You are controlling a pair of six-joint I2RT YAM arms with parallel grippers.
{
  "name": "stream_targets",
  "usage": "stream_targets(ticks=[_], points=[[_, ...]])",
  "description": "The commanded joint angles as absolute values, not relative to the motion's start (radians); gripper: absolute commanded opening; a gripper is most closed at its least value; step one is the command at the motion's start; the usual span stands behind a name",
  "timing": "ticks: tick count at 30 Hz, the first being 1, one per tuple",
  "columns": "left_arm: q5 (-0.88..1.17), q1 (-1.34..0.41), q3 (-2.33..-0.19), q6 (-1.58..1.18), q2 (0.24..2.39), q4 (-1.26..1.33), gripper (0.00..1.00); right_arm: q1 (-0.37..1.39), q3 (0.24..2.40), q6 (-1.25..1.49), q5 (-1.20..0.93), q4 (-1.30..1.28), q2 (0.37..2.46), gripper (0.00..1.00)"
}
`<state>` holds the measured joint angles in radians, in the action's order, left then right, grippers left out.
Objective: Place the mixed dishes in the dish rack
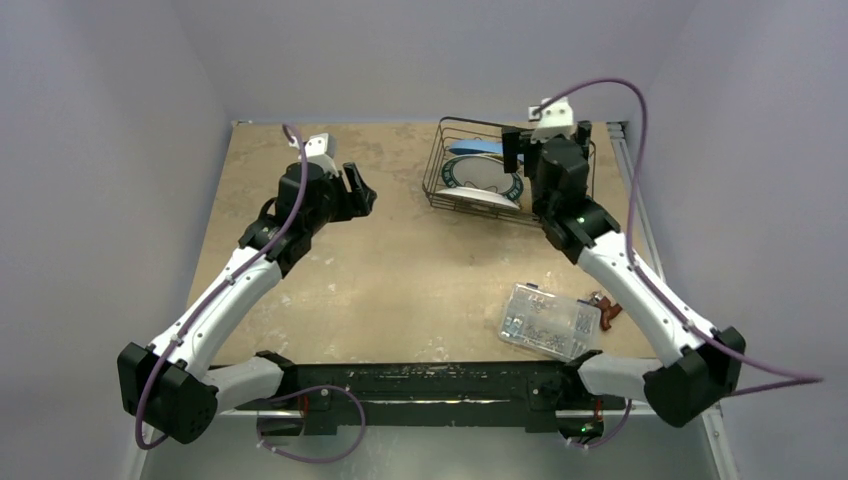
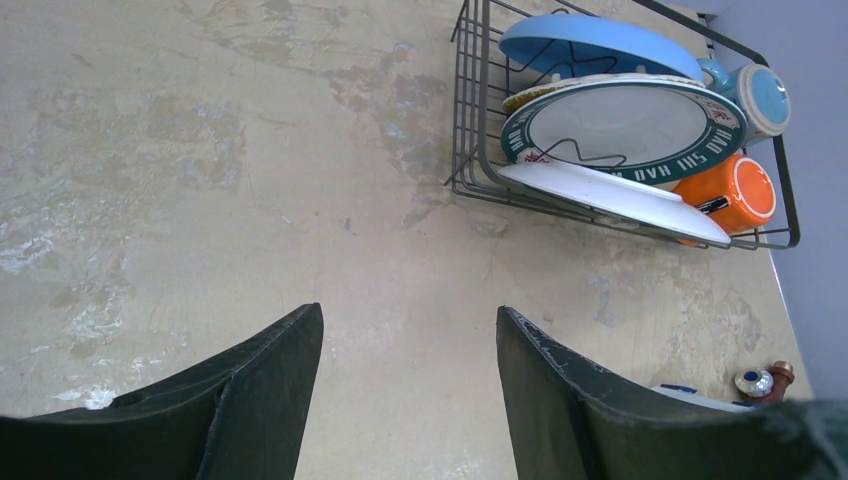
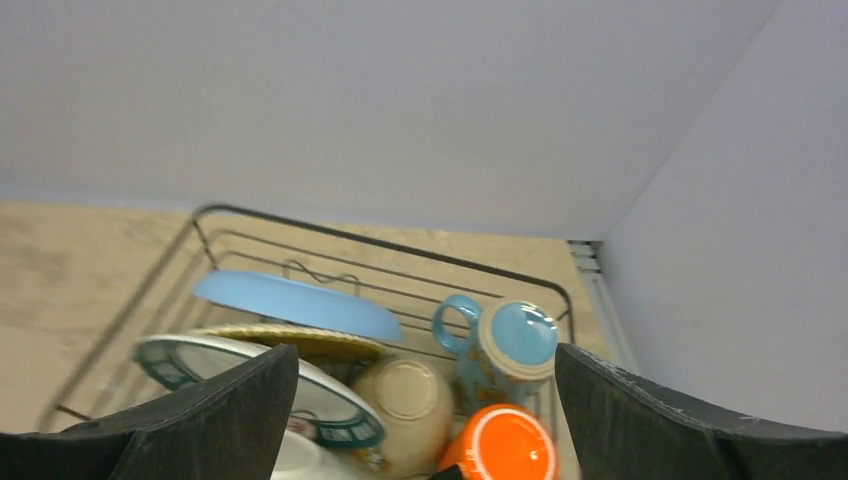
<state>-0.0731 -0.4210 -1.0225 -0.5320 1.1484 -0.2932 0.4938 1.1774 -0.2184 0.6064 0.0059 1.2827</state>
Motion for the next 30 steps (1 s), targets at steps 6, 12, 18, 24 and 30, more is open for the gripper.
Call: stream_targets(ticks=[6, 12, 18, 24, 30], points=[[-0.045, -0.411, -1.021, -0.495, 1.104, -0.215, 0.63, 0.488, 1.081, 0.286, 0.538, -0.343, 0.911, 0.99], [-0.005, -0.411, -1.015, -0.424, 1.003, -0.179, 0.63, 0.488, 1.058, 0.341, 0.410, -0.460, 0.674, 0.99], [0.083, -0.433, -0.988, -0.271, 0.873, -0.125, 0.64, 0.489, 1.108, 0.376, 0.349, -0.503, 0.515, 0.99], [0.021, -0.451, -1.004, -0.168, 0.703, -0.187, 0.64, 0.488, 1.191, 0.357, 0.354, -0.578, 0.421, 0.99], [-0.054, -0.451, -1.186, -0.166, 0.537, -0.437, 0.66, 0.488, 1.236, 0.363, 0.414, -0.621, 0.348, 0.99]])
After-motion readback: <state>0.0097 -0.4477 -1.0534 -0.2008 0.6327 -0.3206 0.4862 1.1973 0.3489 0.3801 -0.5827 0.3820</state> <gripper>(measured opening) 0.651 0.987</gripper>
